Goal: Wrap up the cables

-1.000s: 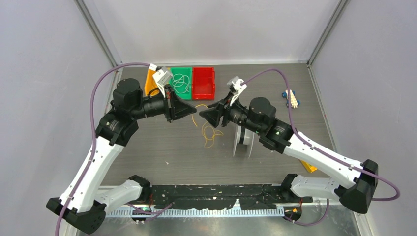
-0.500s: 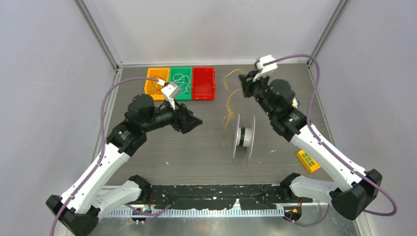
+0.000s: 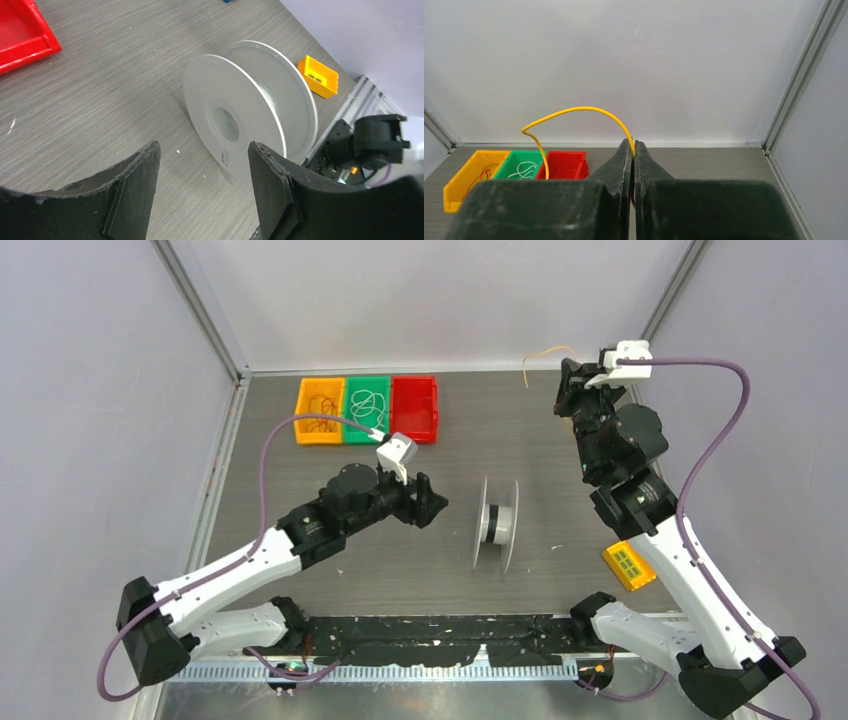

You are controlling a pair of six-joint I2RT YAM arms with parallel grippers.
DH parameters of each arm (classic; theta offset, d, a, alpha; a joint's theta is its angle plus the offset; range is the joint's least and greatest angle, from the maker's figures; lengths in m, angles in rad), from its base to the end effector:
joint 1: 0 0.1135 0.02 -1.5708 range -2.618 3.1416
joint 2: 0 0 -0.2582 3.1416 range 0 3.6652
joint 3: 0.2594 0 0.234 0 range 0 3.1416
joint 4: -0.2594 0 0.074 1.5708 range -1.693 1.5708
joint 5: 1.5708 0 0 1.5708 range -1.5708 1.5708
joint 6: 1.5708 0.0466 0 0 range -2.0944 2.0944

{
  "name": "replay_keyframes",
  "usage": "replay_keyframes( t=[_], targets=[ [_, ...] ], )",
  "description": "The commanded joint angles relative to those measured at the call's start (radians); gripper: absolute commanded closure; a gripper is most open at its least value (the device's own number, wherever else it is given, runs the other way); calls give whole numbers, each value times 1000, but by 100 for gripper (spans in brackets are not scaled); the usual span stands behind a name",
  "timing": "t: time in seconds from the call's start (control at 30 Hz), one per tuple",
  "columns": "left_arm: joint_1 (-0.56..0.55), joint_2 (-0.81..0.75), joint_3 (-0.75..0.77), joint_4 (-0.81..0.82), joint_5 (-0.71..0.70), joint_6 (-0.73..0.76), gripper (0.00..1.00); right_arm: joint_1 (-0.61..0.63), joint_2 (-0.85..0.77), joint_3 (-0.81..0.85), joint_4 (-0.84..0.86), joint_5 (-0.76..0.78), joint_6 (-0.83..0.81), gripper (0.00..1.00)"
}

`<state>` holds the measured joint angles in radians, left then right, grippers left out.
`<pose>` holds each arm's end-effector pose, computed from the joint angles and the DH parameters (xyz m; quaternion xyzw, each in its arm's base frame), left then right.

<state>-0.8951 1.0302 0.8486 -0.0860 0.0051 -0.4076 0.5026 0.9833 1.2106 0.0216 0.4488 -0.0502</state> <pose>0.1479 -0.1849 0.3212 0.1934 0.7712 -0.3693 0.4811 0.1816 0.0768 0.4664 0.0057 0.6237 0.0395 0.7806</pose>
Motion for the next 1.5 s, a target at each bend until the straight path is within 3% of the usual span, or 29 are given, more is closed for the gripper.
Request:
replay_keyframes(
  t=[0.0,0.2,0.5,0.63,0.73,0.83,0.9,1.0,1.17,1.27,1.47],
  targets=[
    [-26,45,48,114,-122,38,34,-1,-51,-58,-14,-11,40,95],
    [-96,99,89,95,-175,44,34,-2,-107,-128,-52,-46,80,95],
    [-357,278,212,34,-497,62,30,-1,-193,-127,-175,3,106,95],
    [-387,358,276,17,-514,46,29,-1,-247,-138,-200,32,96,95],
    [-388,423,342,-110,-618,36,30,-1,-279,-155,-208,32,95,95],
    [-389,451,333,-125,-651,38,33,-1,-294,-171,-213,16,103,95],
    [-388,462,320,-116,-643,22,39,-1,-300,-182,-215,6,107,95],
    [-388,479,318,-113,-637,10,55,-2,-301,-197,-207,-16,117,94],
    [-385,456,335,-166,-755,51,100,-2,-275,-186,-224,-74,137,95],
    [-351,402,318,-196,-812,87,100,-1,-271,-193,-230,-139,158,95],
    [-256,214,172,-208,-784,72,100,-1,-241,-211,-235,-236,210,95]
  ],
)
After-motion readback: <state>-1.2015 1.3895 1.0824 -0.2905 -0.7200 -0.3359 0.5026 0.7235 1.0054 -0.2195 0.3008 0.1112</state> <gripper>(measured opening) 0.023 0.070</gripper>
